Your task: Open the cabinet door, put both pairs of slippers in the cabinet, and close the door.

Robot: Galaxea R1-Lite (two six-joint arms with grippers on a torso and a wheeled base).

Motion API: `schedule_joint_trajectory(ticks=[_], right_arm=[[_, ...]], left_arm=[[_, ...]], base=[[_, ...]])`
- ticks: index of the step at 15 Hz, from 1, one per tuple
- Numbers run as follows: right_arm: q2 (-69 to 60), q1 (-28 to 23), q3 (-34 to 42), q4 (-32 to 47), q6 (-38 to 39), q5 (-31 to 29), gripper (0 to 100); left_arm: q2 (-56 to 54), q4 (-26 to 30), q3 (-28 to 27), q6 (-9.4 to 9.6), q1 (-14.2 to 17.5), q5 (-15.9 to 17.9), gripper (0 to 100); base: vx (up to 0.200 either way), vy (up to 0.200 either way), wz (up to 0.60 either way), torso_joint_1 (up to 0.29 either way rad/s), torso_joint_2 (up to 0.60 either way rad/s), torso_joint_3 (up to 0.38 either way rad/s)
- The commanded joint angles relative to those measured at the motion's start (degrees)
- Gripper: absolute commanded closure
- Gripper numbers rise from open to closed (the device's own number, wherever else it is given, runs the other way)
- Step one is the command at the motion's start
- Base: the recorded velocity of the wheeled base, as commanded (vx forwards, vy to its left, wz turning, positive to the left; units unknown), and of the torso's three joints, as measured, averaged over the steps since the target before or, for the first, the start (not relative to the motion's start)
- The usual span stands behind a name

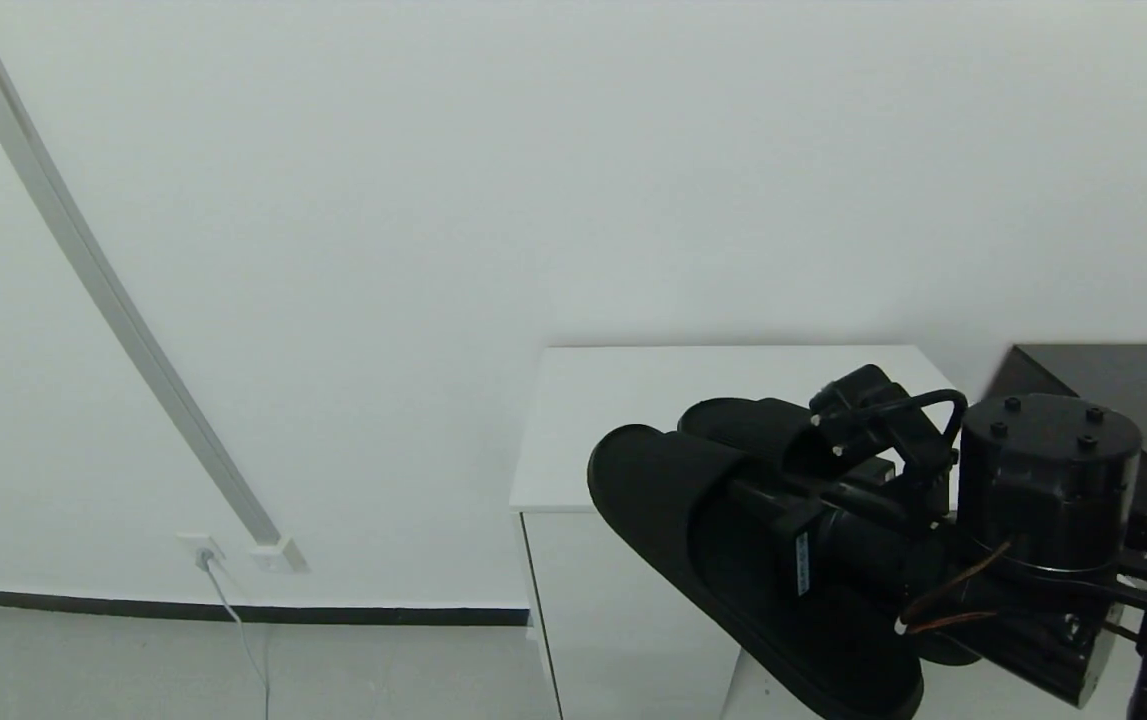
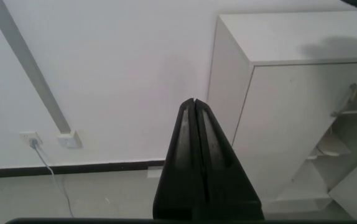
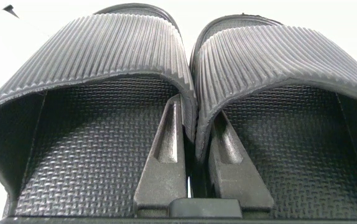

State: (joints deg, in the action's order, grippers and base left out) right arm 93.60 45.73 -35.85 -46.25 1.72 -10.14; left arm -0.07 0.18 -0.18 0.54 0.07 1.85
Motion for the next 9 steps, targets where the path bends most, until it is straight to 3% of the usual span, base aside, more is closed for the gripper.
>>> schedule_joint_trajectory(ticks=[1,9], right_arm=[[-0.1,0.0,0.3,0.1,0.0,-0.1,100],[-0.1,-0.1,0.8,-0.2,0.0,0.0,100]], left_arm=[[0.1,0.0,0.0,-0.01,0.0,0.0,100],[0.1,0.0,0.1,-0.01,0.0,0.0,100]], base=[[0.000,0.000,0.00,0.000,0.00,0.000],[0.000,0.000,0.00,0.000,0.00,0.000]])
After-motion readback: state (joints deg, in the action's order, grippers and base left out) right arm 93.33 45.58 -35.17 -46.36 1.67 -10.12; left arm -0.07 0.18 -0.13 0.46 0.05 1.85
